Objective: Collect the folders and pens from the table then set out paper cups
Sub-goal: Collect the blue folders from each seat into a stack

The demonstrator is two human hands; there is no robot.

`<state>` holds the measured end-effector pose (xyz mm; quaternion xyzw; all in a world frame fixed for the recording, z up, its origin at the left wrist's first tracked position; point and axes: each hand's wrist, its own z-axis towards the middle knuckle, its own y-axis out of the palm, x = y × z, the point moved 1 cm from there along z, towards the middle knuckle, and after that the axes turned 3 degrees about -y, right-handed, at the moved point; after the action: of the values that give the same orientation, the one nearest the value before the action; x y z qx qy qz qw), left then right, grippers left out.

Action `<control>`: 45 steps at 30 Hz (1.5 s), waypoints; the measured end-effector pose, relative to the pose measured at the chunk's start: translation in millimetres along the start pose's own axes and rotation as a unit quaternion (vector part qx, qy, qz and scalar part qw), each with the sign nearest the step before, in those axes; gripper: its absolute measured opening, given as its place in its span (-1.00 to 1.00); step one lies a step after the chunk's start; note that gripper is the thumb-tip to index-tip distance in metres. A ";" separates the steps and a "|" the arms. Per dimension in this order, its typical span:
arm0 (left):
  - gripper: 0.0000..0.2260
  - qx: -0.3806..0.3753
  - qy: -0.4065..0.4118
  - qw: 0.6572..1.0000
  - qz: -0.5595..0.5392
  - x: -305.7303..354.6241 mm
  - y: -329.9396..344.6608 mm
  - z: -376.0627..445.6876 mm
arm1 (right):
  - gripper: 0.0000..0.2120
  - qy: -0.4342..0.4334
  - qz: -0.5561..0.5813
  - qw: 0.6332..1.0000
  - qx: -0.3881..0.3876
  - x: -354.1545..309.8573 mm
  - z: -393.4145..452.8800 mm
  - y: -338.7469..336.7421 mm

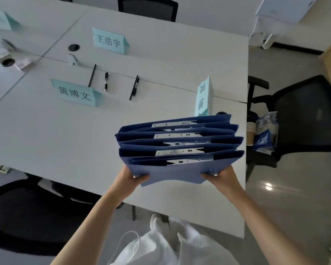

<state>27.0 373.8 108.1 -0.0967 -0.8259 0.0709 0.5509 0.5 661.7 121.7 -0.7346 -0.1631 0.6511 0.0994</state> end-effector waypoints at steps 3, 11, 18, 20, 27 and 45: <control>-0.58 0.014 -0.023 1.000 0.012 -6.0 5.1 -4.9 | -0.45 0.019 -0.030 0.999 -0.020 9.6 -4.2 0.5; -0.63 -0.008 -0.065 0.998 0.023 -20.7 7.0 -12.6 | -0.49 0.087 -0.061 0.984 -0.144 21.3 -1.0 -12.2; -0.56 0.006 -0.034 0.998 0.057 -12.8 7.1 -7.5 | -0.39 0.060 -0.065 0.985 -0.146 21.6 7.8 -6.0; -0.56 0.004 -0.028 0.998 0.059 -13.1 6.2 -6.9 | -0.39 0.056 -0.058 0.986 -0.144 22.1 7.5 -6.7; -0.61 0.021 -0.014 0.998 0.059 -19.6 13.3 -2.3 | -0.51 0.034 -0.057 0.990 -0.122 28.2 2.8 -8.3; -0.55 0.054 0.026 0.997 0.038 -14.3 24.7 13.1 | -0.32 0.064 0.032 0.996 -0.051 27.9 7.6 -21.4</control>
<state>22.3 394.3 84.8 -0.0996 -0.8019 0.1336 0.5738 -6.6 691.3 102.6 -0.7837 -0.1661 0.5963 0.0510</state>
